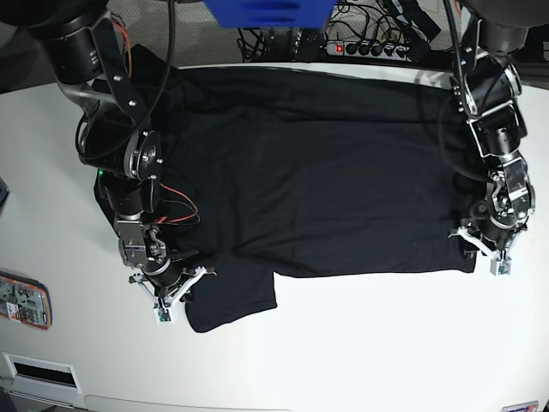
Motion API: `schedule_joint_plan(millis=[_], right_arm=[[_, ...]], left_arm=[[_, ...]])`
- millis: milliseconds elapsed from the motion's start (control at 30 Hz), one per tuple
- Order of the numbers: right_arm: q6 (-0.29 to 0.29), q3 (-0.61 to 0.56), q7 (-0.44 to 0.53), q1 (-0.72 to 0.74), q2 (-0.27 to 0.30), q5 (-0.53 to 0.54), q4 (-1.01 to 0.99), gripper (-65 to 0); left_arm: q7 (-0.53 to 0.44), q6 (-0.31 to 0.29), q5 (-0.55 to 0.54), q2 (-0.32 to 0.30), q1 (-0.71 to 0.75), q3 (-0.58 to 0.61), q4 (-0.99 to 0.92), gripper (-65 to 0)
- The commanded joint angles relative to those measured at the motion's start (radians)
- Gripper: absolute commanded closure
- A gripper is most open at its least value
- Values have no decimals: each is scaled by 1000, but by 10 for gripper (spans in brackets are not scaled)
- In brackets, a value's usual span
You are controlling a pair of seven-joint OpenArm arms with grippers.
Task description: Fold the T-shirt properly
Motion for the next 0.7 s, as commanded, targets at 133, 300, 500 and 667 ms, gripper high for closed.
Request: schedule_joint_plan(millis=[133,300,500,667], right_arm=[[4,-1,4,32,1,0,12,0],[4,-1,4,32,1,0,12,0],[4,-1,4,30,4,-1,12,0],[4,-3,4,-3,4,-1,12,0]], left_arm=[[4,-6,7,30,-22,1,-15,-276],[6,-6,7,93,-21,3,-12,-275],[6,-6,13,101,-19,3,-12,-168],[6,-6,8,73,-25,1,-11,0]])
